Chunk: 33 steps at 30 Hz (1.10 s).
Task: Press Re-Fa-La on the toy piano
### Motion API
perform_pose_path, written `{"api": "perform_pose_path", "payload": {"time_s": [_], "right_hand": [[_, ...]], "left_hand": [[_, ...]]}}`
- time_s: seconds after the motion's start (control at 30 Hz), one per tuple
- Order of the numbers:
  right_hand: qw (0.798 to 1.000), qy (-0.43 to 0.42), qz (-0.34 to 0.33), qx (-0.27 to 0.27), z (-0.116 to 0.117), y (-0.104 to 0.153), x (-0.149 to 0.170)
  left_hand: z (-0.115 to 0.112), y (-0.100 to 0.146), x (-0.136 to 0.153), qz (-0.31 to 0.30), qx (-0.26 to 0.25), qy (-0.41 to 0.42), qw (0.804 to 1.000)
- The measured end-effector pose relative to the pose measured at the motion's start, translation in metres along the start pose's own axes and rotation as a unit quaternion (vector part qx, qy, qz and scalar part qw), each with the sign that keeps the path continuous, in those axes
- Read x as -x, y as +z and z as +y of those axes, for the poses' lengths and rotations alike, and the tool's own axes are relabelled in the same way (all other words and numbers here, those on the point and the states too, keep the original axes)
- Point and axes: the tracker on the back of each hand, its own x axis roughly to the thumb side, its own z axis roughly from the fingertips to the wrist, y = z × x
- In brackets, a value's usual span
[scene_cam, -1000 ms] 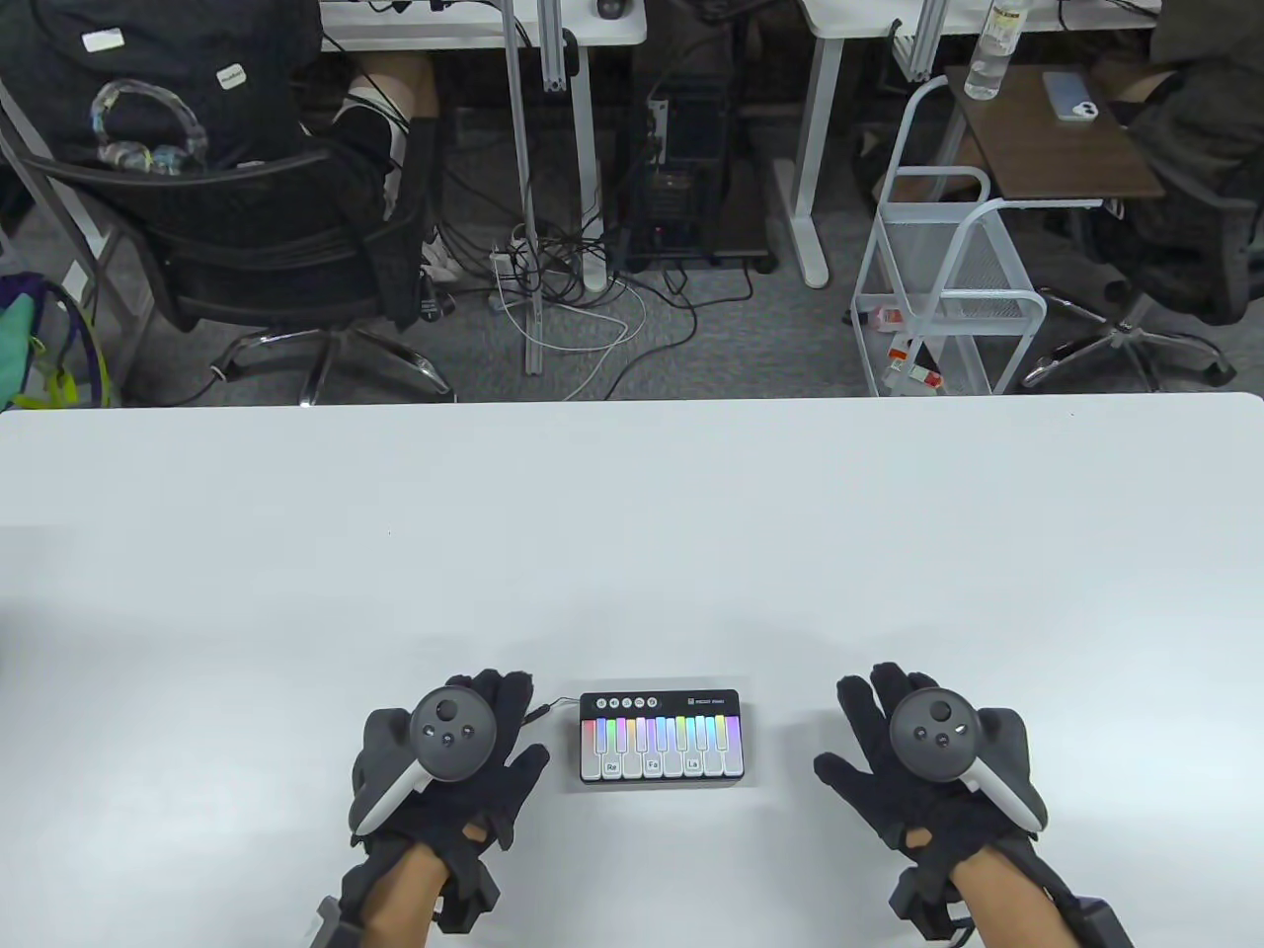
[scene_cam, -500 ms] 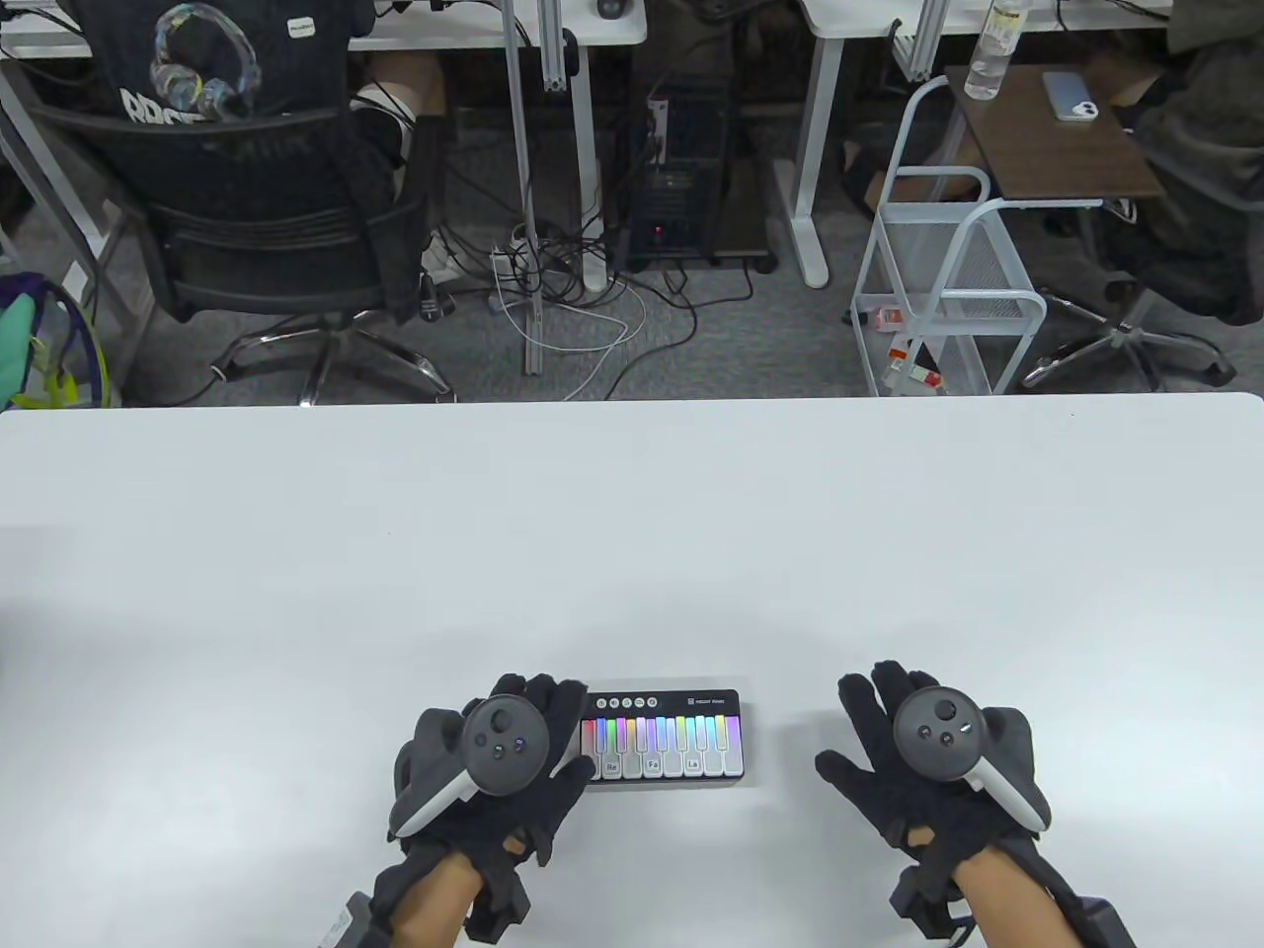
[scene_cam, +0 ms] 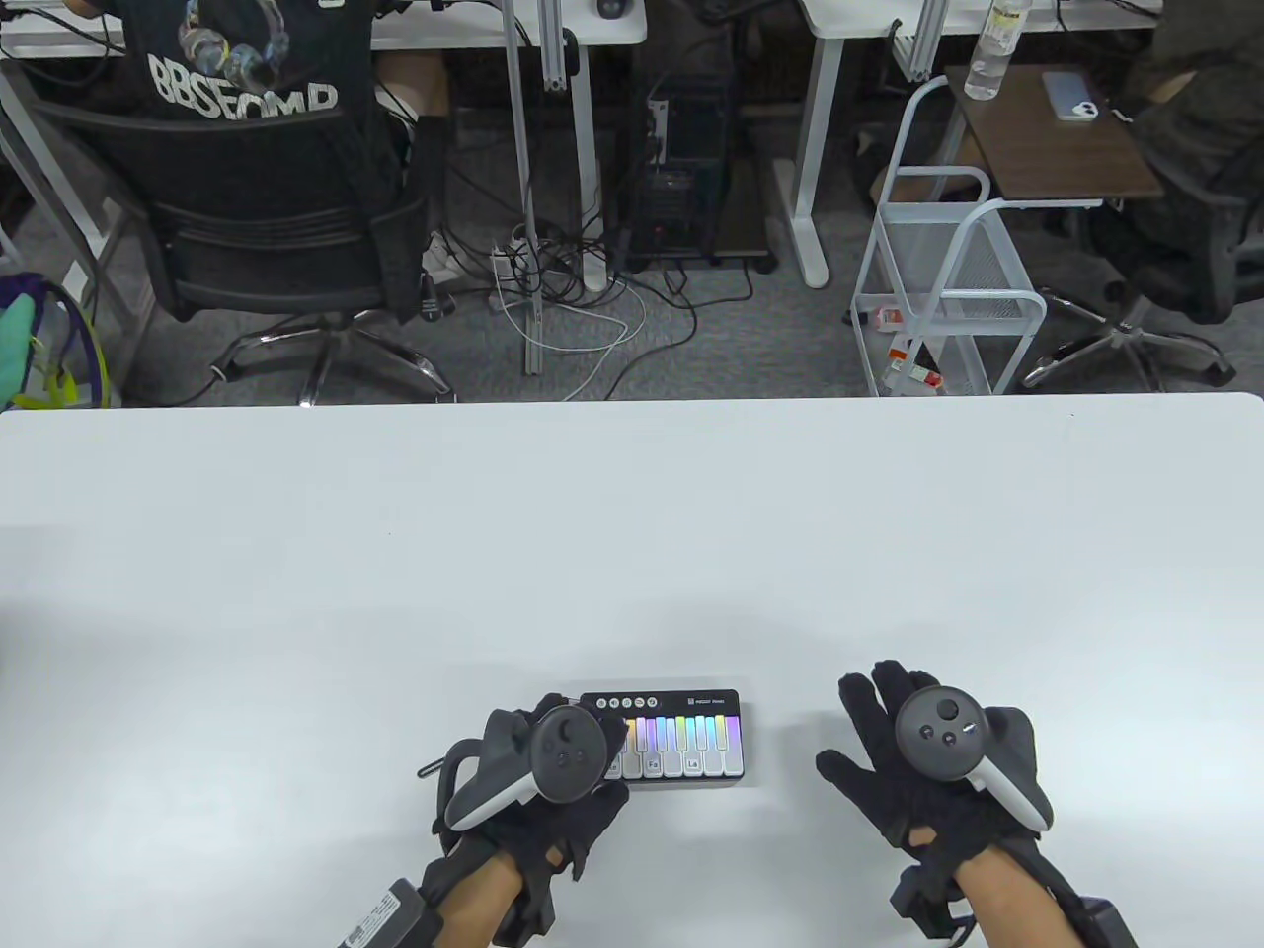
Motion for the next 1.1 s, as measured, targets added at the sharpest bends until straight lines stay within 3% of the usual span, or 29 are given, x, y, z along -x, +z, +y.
{"api": "perform_pose_path", "payload": {"time_s": [0.63, 1.1], "right_hand": [[1.0, -0.003, 0.0, -0.003, 0.0, 0.0, 0.0], [1.0, -0.006, -0.003, 0.0, -0.002, 0.001, 0.0]], "left_hand": [[-0.007, -0.005, -0.005, 0.013, 0.016, -0.041, 0.999], [-0.004, -0.007, -0.014, 0.003, 0.023, -0.027, 0.999]]}}
